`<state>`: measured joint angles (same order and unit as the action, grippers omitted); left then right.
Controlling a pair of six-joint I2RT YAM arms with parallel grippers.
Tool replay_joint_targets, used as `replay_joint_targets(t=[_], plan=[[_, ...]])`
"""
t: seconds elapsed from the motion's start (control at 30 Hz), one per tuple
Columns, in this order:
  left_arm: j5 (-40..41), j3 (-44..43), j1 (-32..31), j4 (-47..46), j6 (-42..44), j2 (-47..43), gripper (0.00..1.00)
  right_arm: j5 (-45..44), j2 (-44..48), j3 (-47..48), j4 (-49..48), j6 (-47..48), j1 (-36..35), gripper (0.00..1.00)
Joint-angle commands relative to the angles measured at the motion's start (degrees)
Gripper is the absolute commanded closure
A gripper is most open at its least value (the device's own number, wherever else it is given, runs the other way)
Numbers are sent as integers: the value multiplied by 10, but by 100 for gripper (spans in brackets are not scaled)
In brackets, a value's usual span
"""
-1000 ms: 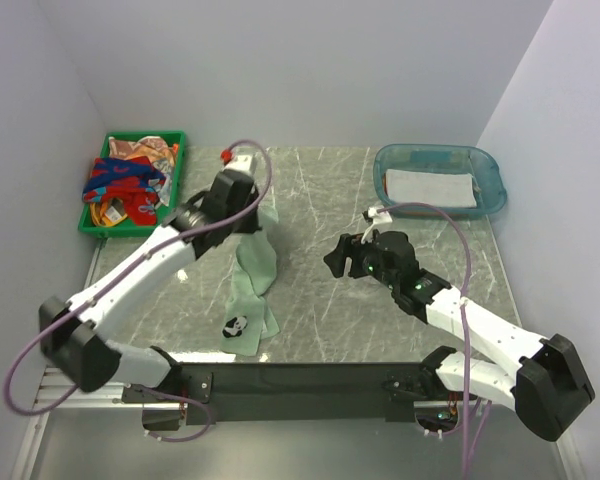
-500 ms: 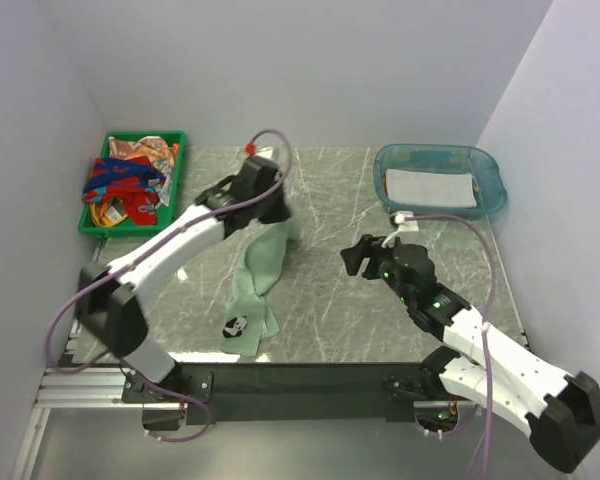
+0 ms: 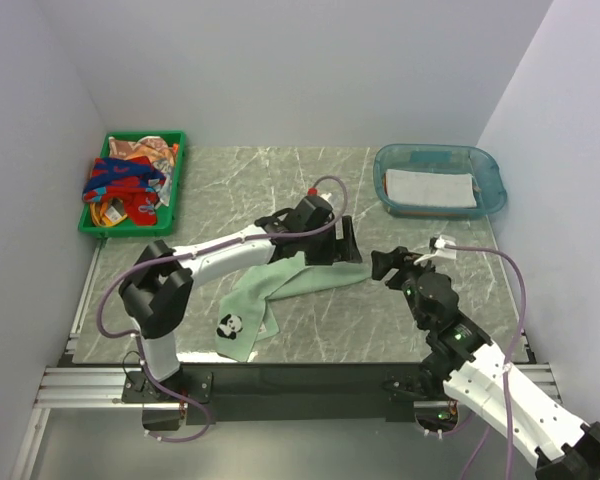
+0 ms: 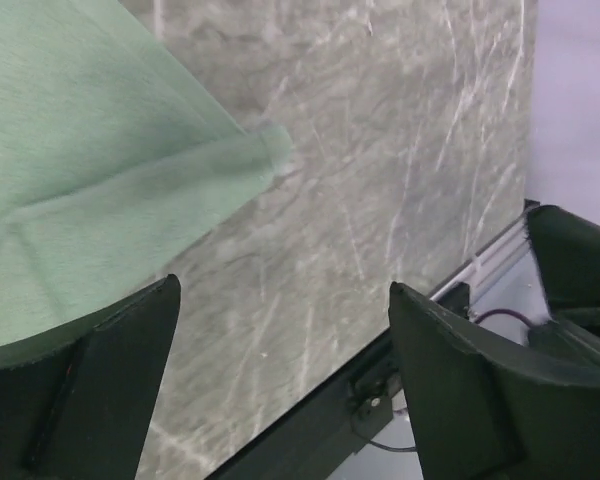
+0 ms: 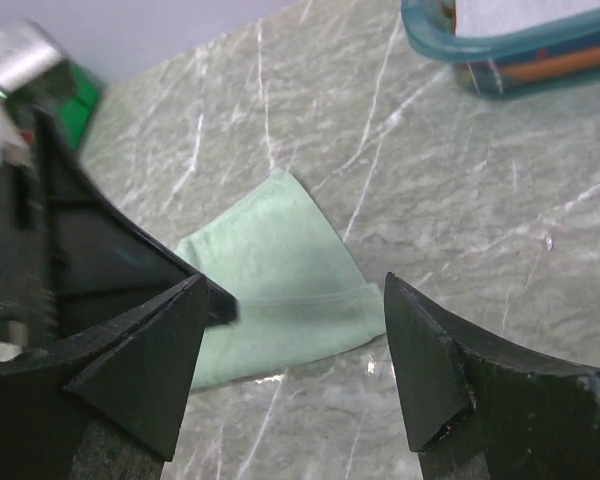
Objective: Fold and stack the towels
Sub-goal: Flatten out the crumpled towel
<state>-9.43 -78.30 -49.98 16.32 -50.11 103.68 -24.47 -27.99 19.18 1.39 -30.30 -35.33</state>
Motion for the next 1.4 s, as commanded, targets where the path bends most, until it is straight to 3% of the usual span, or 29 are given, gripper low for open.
replay_joint_targets(t=[0.0,0.17,0.27,0.33,0.67,0.93,1.13,1.2,1.37], plan=[[35,-30,9,13,36,-79,9,5,-38,16,-2,-14,3,23],[141,-19,47,63,98,-110,28,35,-153,47,-3,-53,16,34],[158,-11,89,96,135,-80,30,75,-231,84,-9,-67,24,36],[152,24,113,88,136,-67,32,95,-286,100,-12,-70,24,37],[120,169,147,13,67,-29,69,172,-471,159,-61,-93,29,57],[101,354,146,-75,-41,-145,71,243,-621,184,-112,-101,63,63],[102,486,107,-131,-168,-289,68,296,-729,302,-107,-32,96,61],[116,497,83,-138,-198,-311,65,306,-756,360,-89,-11,98,59],[168,469,56,-78,-189,-363,38,292,-735,437,-33,40,96,50]])
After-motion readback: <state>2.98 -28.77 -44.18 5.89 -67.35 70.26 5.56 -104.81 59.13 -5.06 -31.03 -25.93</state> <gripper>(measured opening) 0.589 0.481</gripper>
